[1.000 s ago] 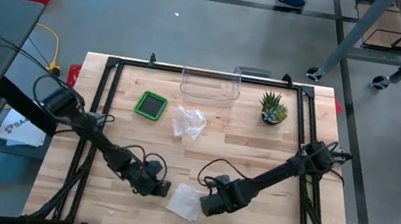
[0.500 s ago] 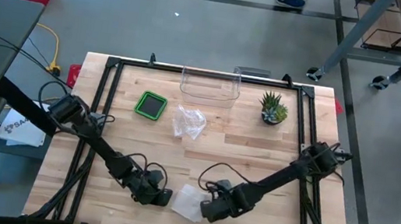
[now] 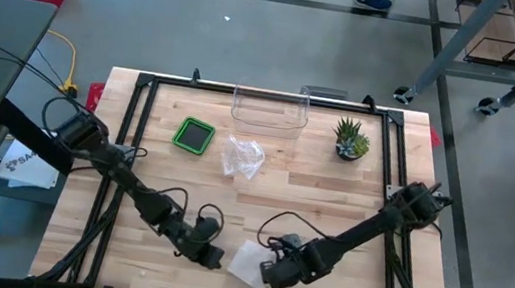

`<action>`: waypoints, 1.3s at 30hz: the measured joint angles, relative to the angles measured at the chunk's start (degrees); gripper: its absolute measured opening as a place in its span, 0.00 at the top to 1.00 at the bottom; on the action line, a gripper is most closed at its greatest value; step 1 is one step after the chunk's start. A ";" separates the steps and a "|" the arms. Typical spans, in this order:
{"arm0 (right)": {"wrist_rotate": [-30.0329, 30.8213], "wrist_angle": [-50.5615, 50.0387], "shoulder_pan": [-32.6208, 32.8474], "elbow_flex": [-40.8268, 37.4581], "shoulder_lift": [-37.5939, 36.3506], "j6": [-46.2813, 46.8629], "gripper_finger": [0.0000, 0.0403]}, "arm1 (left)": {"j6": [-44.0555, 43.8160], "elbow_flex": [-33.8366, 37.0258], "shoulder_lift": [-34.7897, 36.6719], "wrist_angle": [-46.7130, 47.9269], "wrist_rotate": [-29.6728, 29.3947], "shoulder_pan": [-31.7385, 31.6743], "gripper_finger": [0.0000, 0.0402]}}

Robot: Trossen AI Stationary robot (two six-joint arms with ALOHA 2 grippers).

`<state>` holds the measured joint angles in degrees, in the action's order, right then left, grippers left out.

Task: Roll bandage
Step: Roll the bandage

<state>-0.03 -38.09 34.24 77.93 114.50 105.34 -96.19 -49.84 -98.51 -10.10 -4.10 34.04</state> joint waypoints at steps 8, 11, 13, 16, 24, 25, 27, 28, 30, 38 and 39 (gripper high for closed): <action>0.39 1.94 -1.79 0.02 -0.61 -4.03 1.00 | 2.72 -6.13 -2.72 9.54 -2.80 -3.34 1.00; 0.26 2.46 -2.05 -0.02 -0.59 -4.67 1.00 | 6.82 -7.28 -3.43 9.10 -1.93 -5.15 1.00; 0.00 3.26 -2.17 -0.02 -0.59 -5.11 1.00 | 8.19 -7.53 -4.19 9.05 -0.14 -6.11 1.00; -0.43 4.23 -2.36 -0.02 -1.20 -5.10 1.00 | 9.91 -7.55 -4.73 6.05 2.08 -6.97 1.00; 0.38 5.41 -2.38 0.00 -4.43 -4.89 1.00 | 8.96 -7.57 -9.19 -3.07 4.39 -5.57 1.00; 0.43 5.54 -2.37 0.00 -4.68 -4.88 1.00 | 8.83 -7.54 -9.61 -3.83 4.30 -5.50 1.00; 0.34 6.17 -2.37 0.00 -4.90 -4.89 1.00 | 8.40 -7.57 -10.24 -5.45 4.44 -5.35 1.00; 0.23 6.81 -2.38 0.00 -4.96 -4.89 1.00 | 8.29 -7.57 -10.54 -5.61 4.85 -5.33 1.00; -0.17 8.34 -2.38 0.02 -4.98 -4.89 1.00 | 8.25 -7.55 -11.37 -6.41 5.44 -5.33 1.00; 0.16 1.26 -1.58 0.02 -5.01 -2.31 1.00 | 9.32 -7.77 -11.13 -8.99 7.26 -3.97 1.00; 0.17 1.10 -1.57 0.02 -5.01 -2.34 1.00 | 10.45 -8.32 -11.13 -8.65 8.50 -3.57 1.00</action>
<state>0.14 -36.99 32.67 77.95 109.49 103.00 -85.73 -58.16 -109.65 -18.75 4.40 30.47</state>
